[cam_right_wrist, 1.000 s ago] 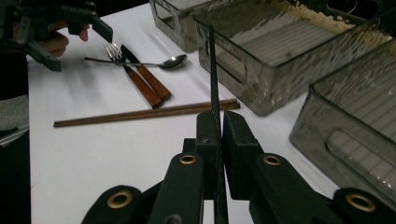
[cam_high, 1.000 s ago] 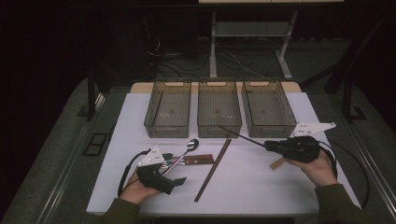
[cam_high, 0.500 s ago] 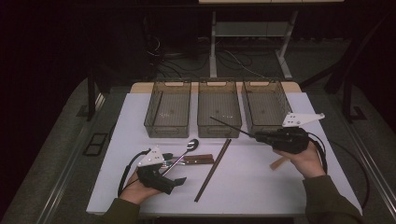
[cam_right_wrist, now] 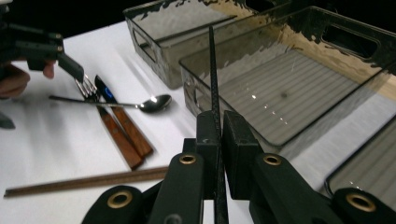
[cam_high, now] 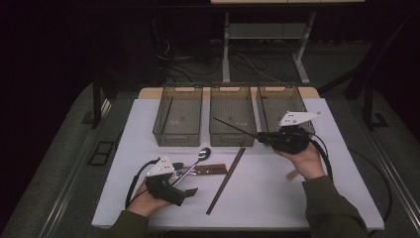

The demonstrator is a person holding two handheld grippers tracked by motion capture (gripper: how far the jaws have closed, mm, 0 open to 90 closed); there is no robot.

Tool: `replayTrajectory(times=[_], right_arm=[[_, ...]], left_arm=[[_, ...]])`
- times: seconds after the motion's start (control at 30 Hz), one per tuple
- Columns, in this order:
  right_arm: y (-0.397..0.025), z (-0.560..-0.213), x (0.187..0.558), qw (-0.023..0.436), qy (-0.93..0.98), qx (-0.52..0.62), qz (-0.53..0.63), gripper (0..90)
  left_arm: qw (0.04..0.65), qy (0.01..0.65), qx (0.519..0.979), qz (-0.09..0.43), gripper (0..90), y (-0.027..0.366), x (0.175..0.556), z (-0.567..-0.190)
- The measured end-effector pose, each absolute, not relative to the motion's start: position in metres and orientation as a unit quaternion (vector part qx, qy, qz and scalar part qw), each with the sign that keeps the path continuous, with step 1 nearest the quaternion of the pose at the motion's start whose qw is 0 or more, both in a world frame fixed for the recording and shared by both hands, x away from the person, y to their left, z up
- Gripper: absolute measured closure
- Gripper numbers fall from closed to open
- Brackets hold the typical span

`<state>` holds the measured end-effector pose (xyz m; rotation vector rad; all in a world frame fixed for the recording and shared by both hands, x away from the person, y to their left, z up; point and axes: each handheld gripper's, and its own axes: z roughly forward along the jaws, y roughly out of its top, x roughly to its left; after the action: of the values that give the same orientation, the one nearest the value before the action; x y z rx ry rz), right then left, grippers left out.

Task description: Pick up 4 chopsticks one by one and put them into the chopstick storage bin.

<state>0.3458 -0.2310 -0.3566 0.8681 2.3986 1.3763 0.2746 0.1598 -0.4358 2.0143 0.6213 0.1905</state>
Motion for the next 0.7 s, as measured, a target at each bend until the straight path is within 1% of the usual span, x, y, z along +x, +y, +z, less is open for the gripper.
replayTrajectory(times=[0.3, 0.7], right_arm=[[-0.210, -0.355, 0.358, 0.123, 0.813, 0.304, 0.480, 84.4], [-0.177, -0.347, 0.384, 0.127, 0.811, 0.313, 0.477, 84.5]], left_arm=[[0.489, 0.253, 0.831, 0.077, 0.0, 0.159, 0.274, -0.436], [0.491, 0.254, 0.830, 0.075, 0.0, 0.160, 0.274, -0.435]])
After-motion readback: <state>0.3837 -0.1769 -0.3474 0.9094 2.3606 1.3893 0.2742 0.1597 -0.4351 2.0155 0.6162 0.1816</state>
